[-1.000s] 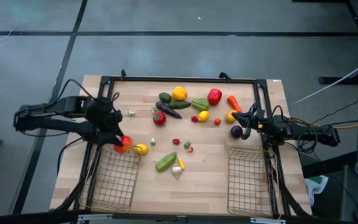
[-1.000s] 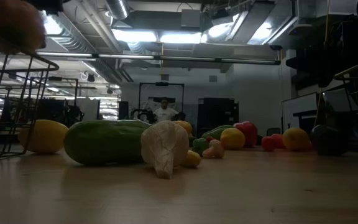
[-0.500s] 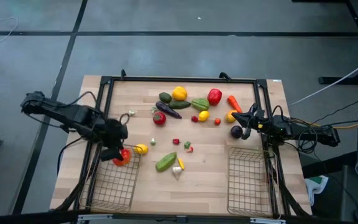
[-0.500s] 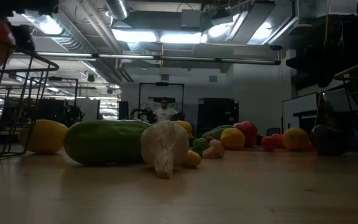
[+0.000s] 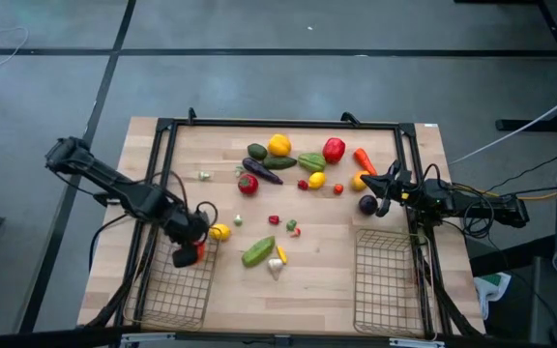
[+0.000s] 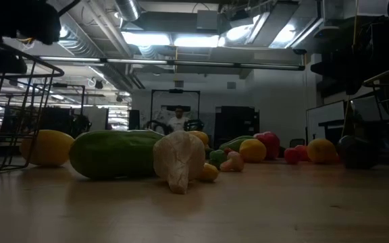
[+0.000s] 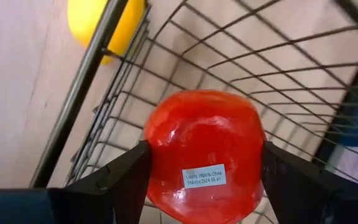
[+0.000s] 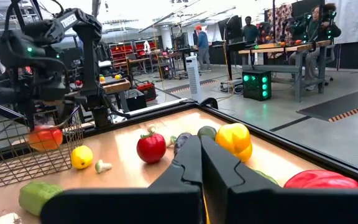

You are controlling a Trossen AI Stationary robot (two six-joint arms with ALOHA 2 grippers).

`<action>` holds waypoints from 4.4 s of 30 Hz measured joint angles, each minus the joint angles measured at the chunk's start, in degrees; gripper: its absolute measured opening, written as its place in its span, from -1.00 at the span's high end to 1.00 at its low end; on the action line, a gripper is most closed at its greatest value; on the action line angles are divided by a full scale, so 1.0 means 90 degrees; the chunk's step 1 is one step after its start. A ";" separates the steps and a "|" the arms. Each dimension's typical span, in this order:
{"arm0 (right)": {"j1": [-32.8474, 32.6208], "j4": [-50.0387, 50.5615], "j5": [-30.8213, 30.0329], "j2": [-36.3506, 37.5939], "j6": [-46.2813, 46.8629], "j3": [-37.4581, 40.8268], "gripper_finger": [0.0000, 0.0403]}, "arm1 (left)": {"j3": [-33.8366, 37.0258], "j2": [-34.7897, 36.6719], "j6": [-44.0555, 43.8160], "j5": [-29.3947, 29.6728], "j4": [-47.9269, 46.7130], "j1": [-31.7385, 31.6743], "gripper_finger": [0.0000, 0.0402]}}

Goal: Sort produce into baskets
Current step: Put the orange tomato into the left wire basket, then put the red tomato into the left wire basket

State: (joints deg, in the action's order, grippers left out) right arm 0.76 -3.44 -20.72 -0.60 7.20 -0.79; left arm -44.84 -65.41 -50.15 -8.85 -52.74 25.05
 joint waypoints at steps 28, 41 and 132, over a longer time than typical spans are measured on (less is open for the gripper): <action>0.0001 0.0000 -0.0001 0.0000 0.0000 0.0001 1.00 | 0.0000 -0.0483 -0.0061 0.0135 0.0573 0.0099 -0.33; 0.0000 0.0000 -0.0001 0.0000 0.0000 0.0000 1.00 | 0.0015 -0.0330 -0.0055 0.0035 0.0594 0.0137 -0.33; 0.0001 0.0000 0.0000 0.0000 0.0000 0.0000 1.00 | -0.2982 -0.3213 0.0989 0.0334 0.0391 -0.5312 -0.90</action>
State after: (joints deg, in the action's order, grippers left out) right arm 0.77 -3.44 -20.72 -0.60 7.20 -0.78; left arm -71.68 -94.33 -41.25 -5.84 -49.22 -22.75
